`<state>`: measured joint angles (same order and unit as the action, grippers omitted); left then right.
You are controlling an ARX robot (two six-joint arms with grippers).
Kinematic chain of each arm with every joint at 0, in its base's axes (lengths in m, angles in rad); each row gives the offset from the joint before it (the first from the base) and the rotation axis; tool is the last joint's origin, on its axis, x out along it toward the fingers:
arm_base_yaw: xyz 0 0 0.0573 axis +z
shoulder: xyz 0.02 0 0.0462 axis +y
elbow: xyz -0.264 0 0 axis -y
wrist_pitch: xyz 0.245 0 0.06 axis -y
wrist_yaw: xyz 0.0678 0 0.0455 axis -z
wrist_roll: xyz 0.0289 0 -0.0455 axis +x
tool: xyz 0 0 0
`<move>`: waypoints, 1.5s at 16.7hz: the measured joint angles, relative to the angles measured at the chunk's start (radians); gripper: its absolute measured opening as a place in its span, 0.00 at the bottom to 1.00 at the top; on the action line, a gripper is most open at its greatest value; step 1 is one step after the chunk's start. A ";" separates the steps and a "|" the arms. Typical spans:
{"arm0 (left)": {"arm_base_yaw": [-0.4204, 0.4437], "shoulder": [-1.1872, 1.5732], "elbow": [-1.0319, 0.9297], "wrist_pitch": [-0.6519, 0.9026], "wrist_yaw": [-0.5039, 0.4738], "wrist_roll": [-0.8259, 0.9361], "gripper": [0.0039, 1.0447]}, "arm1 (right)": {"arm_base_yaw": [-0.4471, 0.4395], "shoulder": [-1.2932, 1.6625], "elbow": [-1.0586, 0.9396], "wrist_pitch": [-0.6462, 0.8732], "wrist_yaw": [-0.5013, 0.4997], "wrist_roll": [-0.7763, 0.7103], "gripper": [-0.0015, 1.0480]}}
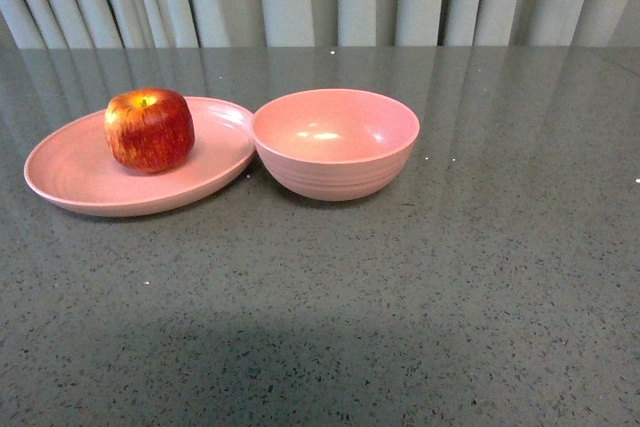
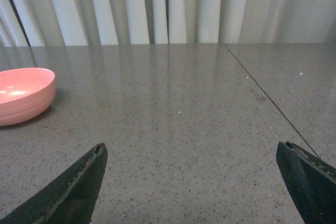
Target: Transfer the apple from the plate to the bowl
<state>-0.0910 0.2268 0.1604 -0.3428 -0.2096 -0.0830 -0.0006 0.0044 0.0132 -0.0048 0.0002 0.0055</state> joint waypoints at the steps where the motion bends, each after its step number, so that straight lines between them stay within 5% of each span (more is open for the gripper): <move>1: -0.002 0.000 0.017 0.020 0.000 -0.001 0.94 | 0.000 0.000 0.000 0.001 0.000 0.000 0.94; 7: 0.131 0.278 0.164 0.285 0.172 0.037 0.94 | 0.000 0.000 0.000 0.001 0.000 0.000 0.94; 11: 0.135 0.581 0.356 0.440 0.291 0.090 0.94 | 0.000 0.000 0.000 0.001 0.000 0.000 0.94; 19: -0.013 1.079 0.758 0.360 0.379 0.129 0.94 | 0.000 0.000 0.000 0.001 0.000 0.000 0.94; 25: -0.033 1.332 0.889 0.276 0.372 0.144 0.94 | 0.000 0.000 0.000 0.001 0.000 0.000 0.94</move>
<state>-0.1242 1.5589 1.0496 -0.0669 0.1623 0.0608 -0.0002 0.0040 0.0128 -0.0040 -0.0002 0.0055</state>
